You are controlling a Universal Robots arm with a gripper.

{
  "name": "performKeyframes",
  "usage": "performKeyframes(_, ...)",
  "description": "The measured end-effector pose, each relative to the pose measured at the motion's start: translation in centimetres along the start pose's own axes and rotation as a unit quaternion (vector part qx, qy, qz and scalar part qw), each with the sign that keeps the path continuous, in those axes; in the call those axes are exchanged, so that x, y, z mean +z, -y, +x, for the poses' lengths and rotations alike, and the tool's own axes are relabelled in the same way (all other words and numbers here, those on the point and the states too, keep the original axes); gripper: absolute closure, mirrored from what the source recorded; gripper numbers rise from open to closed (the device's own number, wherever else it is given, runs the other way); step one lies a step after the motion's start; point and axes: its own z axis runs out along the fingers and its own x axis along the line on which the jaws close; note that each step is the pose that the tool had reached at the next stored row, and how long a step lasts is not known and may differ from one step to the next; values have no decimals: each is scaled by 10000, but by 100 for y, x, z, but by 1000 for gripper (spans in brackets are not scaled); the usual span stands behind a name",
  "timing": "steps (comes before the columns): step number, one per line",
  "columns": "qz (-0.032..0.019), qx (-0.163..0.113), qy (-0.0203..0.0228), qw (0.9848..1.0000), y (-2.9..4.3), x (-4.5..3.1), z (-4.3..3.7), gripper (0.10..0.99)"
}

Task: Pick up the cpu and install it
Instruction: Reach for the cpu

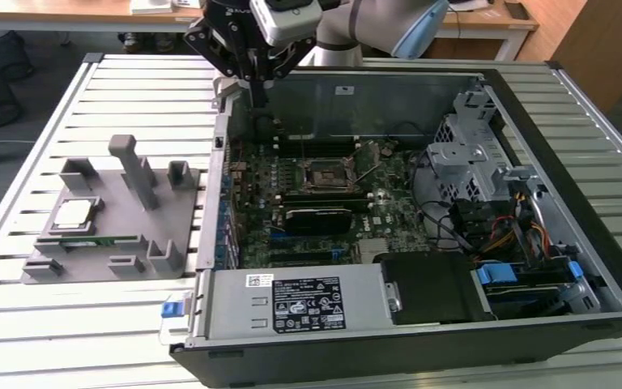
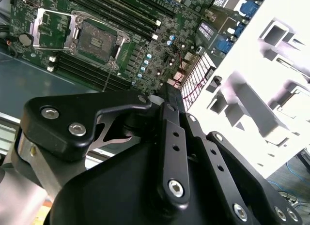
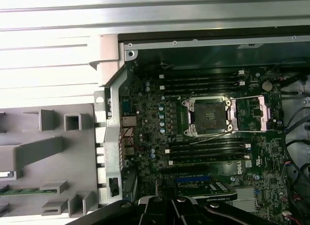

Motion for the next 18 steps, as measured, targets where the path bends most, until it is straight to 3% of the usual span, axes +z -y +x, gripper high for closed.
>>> performKeyframes(18,0,0,0,10000,4,4,46,980)
